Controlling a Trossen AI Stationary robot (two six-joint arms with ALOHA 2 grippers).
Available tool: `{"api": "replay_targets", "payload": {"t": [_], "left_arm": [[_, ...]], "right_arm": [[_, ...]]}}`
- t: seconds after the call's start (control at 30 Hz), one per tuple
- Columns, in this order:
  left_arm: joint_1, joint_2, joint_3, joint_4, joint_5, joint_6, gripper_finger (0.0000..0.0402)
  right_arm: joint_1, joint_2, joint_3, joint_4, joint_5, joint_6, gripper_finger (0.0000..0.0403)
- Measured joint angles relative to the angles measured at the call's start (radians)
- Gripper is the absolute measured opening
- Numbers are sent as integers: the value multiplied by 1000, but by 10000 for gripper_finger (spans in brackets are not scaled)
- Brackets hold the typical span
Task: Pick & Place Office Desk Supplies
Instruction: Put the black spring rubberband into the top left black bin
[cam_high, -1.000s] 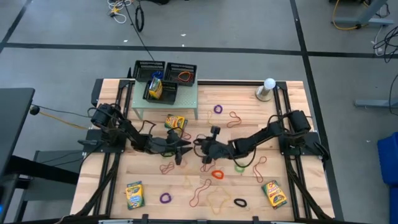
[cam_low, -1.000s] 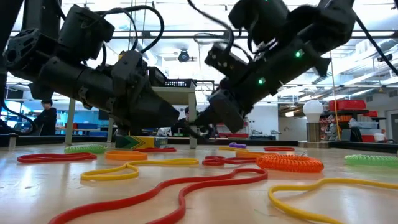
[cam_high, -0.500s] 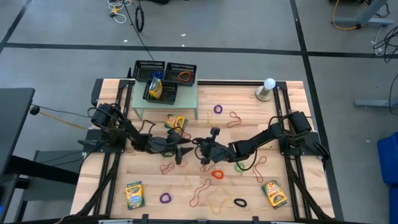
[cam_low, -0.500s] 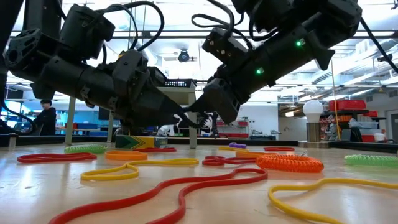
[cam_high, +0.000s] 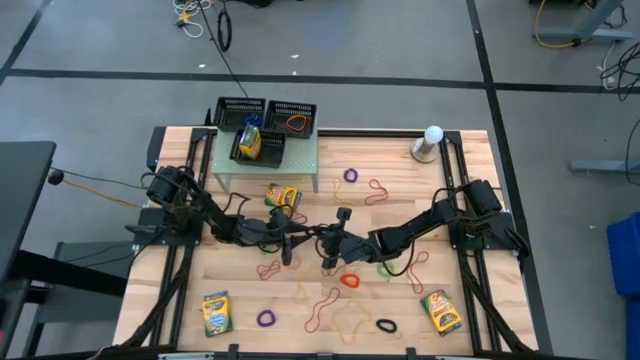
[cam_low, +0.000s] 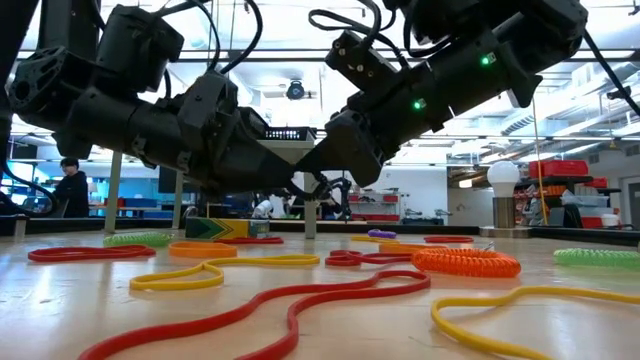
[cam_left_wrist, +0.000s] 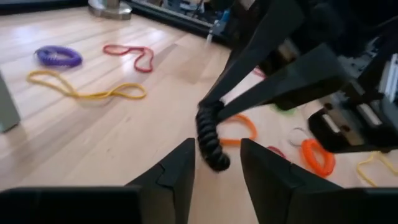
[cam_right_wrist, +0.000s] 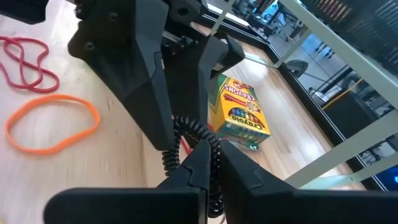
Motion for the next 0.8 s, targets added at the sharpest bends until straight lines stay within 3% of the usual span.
{"api": "replay_targets", "payload": {"t": [0.4,0.8], "left_arm": [[1,0,-6,-3,-6,69,24],[-1,-67,-7,-132,-90,92,22]], "right_arm": [[0,0,0,0,2,23,28],[-8,0,0,-3,1,100,141]]}}
